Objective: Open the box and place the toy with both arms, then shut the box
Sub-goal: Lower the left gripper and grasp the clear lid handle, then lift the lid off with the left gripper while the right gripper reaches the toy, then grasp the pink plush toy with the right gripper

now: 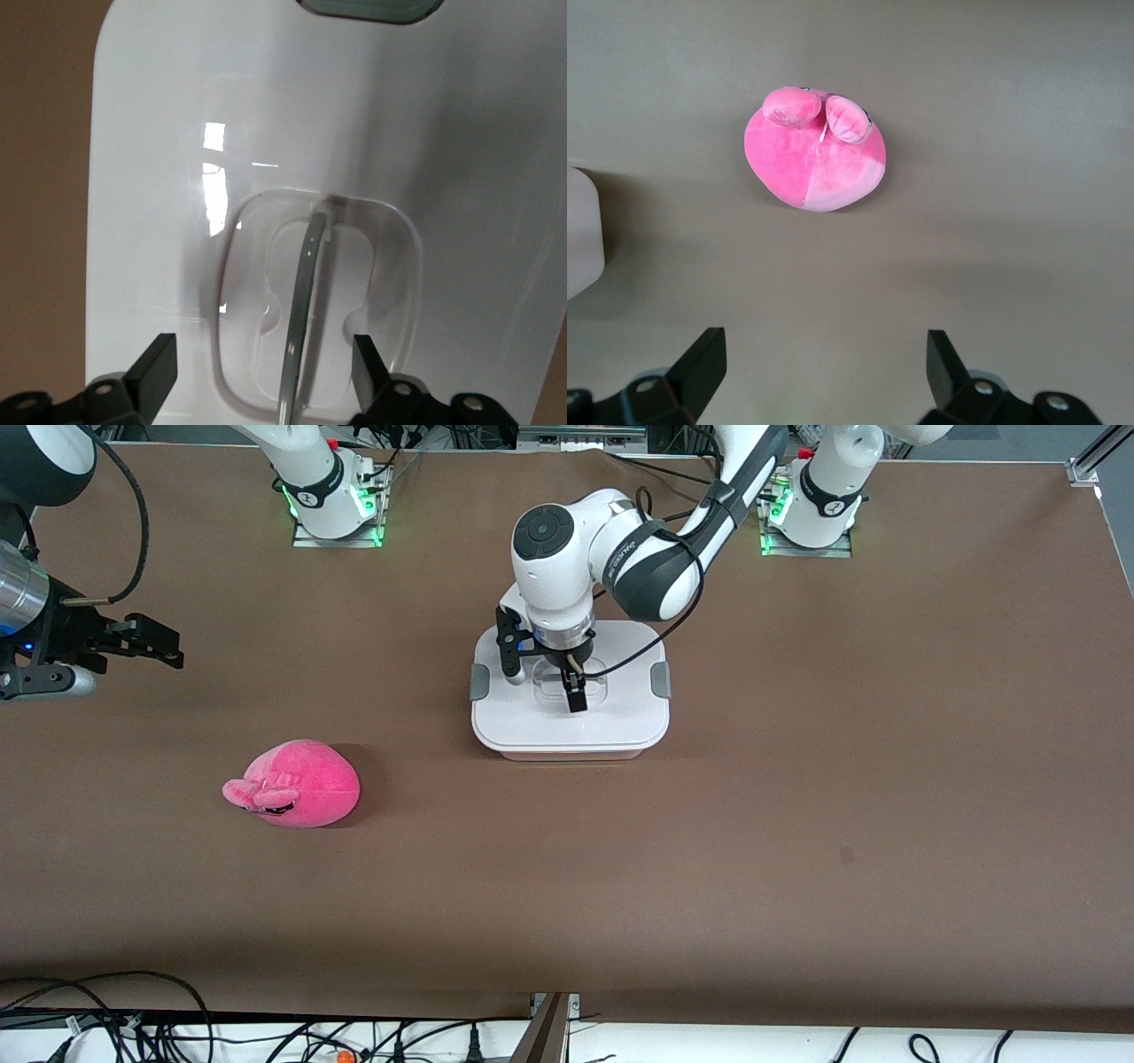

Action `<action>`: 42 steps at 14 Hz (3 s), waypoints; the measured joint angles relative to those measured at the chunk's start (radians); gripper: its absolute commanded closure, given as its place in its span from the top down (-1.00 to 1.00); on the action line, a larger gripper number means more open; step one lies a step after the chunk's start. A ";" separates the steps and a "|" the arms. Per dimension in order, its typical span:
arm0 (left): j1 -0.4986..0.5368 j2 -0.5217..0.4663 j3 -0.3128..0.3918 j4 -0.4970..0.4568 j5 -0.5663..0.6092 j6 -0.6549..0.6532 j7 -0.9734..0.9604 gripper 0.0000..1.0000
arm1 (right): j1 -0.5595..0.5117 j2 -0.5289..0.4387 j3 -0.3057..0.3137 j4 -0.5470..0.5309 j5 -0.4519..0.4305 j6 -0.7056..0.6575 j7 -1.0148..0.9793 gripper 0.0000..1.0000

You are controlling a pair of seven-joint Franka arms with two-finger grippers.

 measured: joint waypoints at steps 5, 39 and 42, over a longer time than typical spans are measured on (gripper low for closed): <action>-0.001 -0.001 -0.006 0.001 0.000 -0.001 -0.005 -1.00 | 0.000 0.000 0.000 0.003 0.000 0.000 0.000 0.99; 0.868 -0.208 0.018 0.140 -0.064 -0.531 0.898 -1.00 | 0.012 0.418 0.005 -0.121 0.114 0.460 -0.041 -0.73; 0.915 -0.194 0.019 0.140 -0.063 -0.530 0.940 -1.00 | 0.012 0.419 0.004 -0.119 0.133 0.463 -0.040 -1.00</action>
